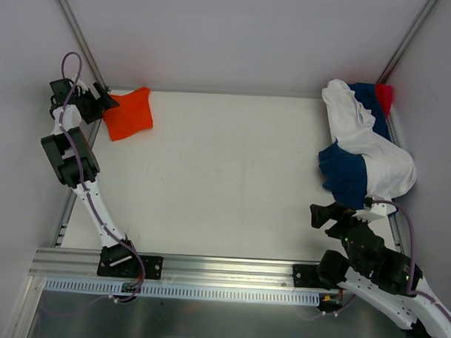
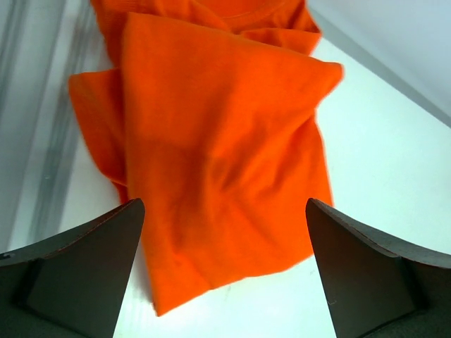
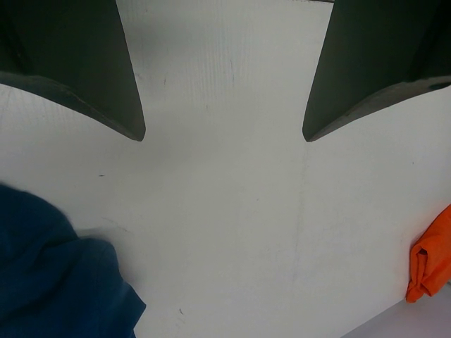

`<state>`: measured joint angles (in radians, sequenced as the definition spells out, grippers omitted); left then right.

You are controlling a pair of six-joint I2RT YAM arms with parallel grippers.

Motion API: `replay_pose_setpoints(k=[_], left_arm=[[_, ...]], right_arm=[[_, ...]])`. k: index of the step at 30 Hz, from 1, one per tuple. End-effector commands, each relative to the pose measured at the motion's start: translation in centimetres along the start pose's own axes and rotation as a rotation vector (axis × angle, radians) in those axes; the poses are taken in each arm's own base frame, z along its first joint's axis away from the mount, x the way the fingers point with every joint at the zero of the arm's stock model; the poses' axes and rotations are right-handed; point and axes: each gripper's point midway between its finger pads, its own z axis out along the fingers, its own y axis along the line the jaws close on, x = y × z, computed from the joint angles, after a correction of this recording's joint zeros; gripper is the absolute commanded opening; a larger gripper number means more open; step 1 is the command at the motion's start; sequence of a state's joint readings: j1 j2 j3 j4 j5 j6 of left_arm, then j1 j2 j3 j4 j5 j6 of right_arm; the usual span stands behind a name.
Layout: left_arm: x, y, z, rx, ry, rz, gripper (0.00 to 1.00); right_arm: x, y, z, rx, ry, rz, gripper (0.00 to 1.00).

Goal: Fold and stack the t-shirts
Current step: Put the neatly folded tshirt into the corner of the board with the left arm

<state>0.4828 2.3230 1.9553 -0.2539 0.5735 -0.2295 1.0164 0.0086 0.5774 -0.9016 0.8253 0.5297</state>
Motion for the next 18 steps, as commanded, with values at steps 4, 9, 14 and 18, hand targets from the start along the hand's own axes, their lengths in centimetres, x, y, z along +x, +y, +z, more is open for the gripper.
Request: replay_pose_setpoints(k=[4, 9, 14, 18], left_arm=[[-1.9, -8.7, -2.7, 0.144, -0.081, 0.069, 0.99], [-1.3, -15.0, -4.4, 0.154, -0.111, 0.137, 0.99], [-1.9, -19.0, -10.6, 0.021, -0.260, 0.193, 0.99], [-0.1, -21.6, -15.8, -0.111, -0.344, 0.307, 0.99]], right_arm=[[-1.6, -0.1, -0.7, -0.047, -0.074, 0.055, 0.99], [-1.7, -0.2, -0.7, -0.051, -0.076, 0.057, 0.99], [-1.8, -0.2, -0.8, -0.047, -0.078, 0.058, 0.99], [-1.8, -0.1, -0.8, -0.051, -0.071, 0.053, 1.00]])
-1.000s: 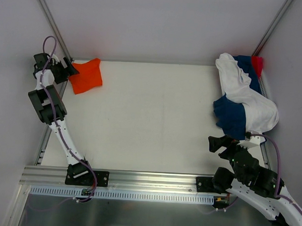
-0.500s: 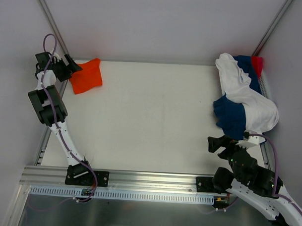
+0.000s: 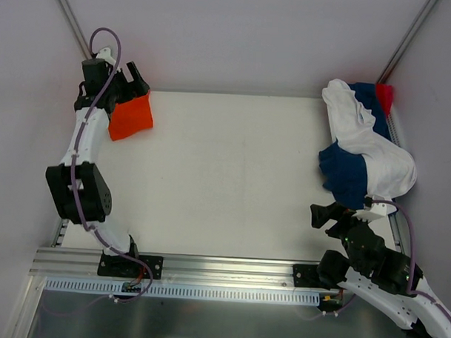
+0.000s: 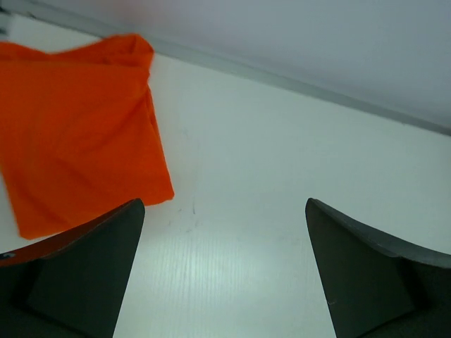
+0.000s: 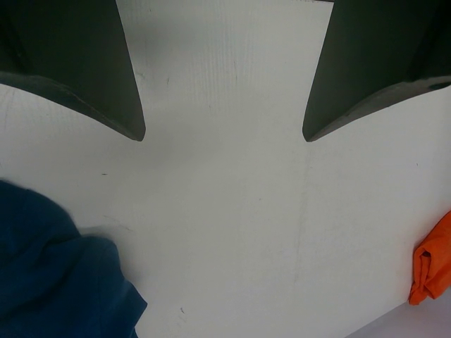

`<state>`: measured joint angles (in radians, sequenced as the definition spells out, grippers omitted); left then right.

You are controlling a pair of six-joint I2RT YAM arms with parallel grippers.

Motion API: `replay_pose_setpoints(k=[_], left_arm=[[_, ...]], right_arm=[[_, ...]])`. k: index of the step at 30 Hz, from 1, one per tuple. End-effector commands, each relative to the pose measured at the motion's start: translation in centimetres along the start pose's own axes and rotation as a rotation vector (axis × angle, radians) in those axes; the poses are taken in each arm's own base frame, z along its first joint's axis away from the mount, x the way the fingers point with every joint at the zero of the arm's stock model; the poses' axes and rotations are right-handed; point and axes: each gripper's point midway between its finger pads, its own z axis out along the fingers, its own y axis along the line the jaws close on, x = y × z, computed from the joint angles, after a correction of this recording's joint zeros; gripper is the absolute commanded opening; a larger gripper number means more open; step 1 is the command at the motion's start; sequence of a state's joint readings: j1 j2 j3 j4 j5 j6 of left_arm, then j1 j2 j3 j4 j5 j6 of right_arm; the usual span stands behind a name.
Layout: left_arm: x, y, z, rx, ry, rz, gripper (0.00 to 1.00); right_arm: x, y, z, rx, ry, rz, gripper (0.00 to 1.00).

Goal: Fold and stack the t-shirts
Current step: Put the neatly folded tshirt into the corner of the board with the left arm

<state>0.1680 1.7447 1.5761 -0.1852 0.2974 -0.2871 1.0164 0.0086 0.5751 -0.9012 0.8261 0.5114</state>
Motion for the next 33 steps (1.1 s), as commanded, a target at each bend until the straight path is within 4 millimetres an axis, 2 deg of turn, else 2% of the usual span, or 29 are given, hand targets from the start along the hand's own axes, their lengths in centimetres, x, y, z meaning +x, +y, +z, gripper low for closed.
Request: replay_pose_setpoints(k=[1, 2, 4, 5, 7, 8, 9, 10, 11, 13, 14, 17, 19, 21, 23, 26, 29, 32, 33], left_arm=[[-3.3, -1.3, -7.2, -0.204, -0.177, 0.151, 0.99], [-2.6, -0.8, -9.7, -0.281, -0.191, 0.157, 0.99], [-0.8, -1.3, -11.8, -0.289, -0.173, 0.122, 0.99], [1.5, -1.5, -13.6, -0.265, -0.130, 0.111, 0.99], [4.1, -2.5, -15.0, -0.214, -0.095, 0.117, 0.99], [6.4, -2.6, -16.4, -0.184, -0.072, 0.125, 0.99], [7.5, -2.3, -17.1, -0.184, -0.068, 0.130, 0.99], [10.0, -1.5, -17.2, -0.183, -0.023, 0.133, 0.99], [10.6, -1.9, -18.9, -0.155, -0.043, 0.144, 0.99], [12.6, -1.2, -20.4, -0.154, -0.044, 0.167, 0.99], [13.2, -1.5, -20.9, -0.138, -0.047, 0.183, 0.99], [14.5, -1.2, -22.1, -0.141, -0.079, 0.181, 0.99], [15.4, -0.7, -22.5, -0.150, -0.076, 0.186, 0.99], [15.8, -0.5, -22.8, -0.154, -0.069, 0.188, 0.99], [15.4, -0.9, -23.3, -0.149, -0.085, 0.167, 0.99], [16.2, -1.1, -23.2, -0.127, -0.059, 0.153, 0.99], [15.8, -1.6, -23.6, -0.116, -0.065, 0.157, 0.99], [15.9, -0.7, -23.8, -0.156, -0.085, 0.164, 0.99], [15.9, -0.4, -23.7, -0.168, -0.077, 0.168, 0.99]], right_arm=[[-1.9, 0.1, -0.9, -0.053, -0.068, 0.071, 1.00], [-1.9, 0.2, -0.9, -0.057, -0.063, 0.067, 0.99], [-2.2, 0.5, -1.1, -0.058, -0.051, 0.052, 0.99], [-2.3, 0.7, -1.2, -0.062, -0.044, 0.048, 1.00], [-2.9, 1.2, -1.4, -0.059, -0.027, 0.001, 0.99], [-3.1, 1.4, -1.5, -0.062, -0.020, -0.017, 0.99], [-3.5, 1.8, -1.5, -0.056, -0.011, -0.043, 0.99], [-3.7, 1.9, -1.6, -0.058, -0.003, -0.083, 1.00], [-3.7, 2.1, -1.7, -0.060, 0.015, -0.106, 1.00], [-3.8, 2.3, -1.7, -0.041, 0.046, -0.167, 0.99], [-3.6, 2.4, -1.7, -0.043, 0.061, -0.188, 0.99], [-3.0, 2.2, -1.3, -0.018, 0.088, -0.240, 0.99], [-3.1, 3.0, -1.2, -0.049, 0.083, -0.251, 1.00], [-3.7, 2.9, -1.4, -0.052, 0.075, -0.284, 1.00], [-5.5, 3.1, -2.0, -0.056, 0.048, -0.311, 0.99], [-6.5, 2.2, -2.8, -0.018, 0.055, -0.340, 1.00], [-5.8, 0.3, -2.9, 0.037, 0.063, -0.364, 0.99], [-5.2, 0.9, -2.8, -0.026, 0.049, -0.321, 1.00], [-5.6, 1.2, -3.0, -0.060, 0.022, -0.297, 0.99]])
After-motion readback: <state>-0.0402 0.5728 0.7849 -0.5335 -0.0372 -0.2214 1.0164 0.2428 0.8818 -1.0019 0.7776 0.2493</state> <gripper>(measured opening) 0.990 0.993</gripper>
